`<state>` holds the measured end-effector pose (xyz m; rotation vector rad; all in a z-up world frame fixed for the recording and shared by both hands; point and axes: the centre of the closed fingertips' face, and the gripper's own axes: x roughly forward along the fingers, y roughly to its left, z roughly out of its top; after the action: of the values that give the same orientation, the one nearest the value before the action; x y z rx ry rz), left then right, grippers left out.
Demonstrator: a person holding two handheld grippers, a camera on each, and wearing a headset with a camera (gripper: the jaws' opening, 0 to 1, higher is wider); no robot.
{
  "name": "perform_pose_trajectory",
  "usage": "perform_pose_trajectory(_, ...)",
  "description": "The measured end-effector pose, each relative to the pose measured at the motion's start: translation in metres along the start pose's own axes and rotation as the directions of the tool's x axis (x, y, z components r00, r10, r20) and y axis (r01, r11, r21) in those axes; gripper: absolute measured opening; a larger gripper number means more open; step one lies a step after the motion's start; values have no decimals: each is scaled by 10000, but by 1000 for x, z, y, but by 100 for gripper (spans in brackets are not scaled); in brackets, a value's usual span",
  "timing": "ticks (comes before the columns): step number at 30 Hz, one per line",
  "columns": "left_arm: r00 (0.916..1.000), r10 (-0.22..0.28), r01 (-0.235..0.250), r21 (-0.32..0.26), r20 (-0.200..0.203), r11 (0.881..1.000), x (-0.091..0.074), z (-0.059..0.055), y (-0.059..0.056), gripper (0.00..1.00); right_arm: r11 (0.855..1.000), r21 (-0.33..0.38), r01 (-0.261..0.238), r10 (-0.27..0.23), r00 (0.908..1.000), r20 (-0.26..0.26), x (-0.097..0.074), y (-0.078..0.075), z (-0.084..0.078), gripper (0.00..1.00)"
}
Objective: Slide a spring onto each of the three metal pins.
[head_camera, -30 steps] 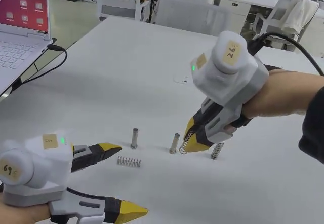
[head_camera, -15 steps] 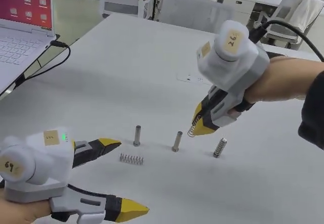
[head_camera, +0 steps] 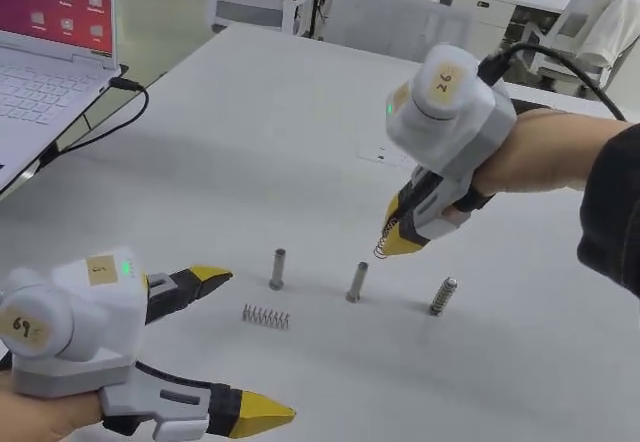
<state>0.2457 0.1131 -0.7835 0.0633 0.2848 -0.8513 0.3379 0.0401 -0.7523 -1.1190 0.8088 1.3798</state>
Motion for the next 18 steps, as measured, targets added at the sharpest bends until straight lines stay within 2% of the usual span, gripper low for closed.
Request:
perform_pose_trajectory(7, 9999, 151, -150, -93, 33, 9998, -1, -1, 4, 98, 10000, 12, -76, 76, 9999, -144, 13, -8, -3, 9)
perform_pose_trajectory(18, 9996, 256, -253, -254, 121, 9994, -1, -3, 10, 98, 9996, -5, -285, 285, 9988, -388, 29, -9, -6, 9)
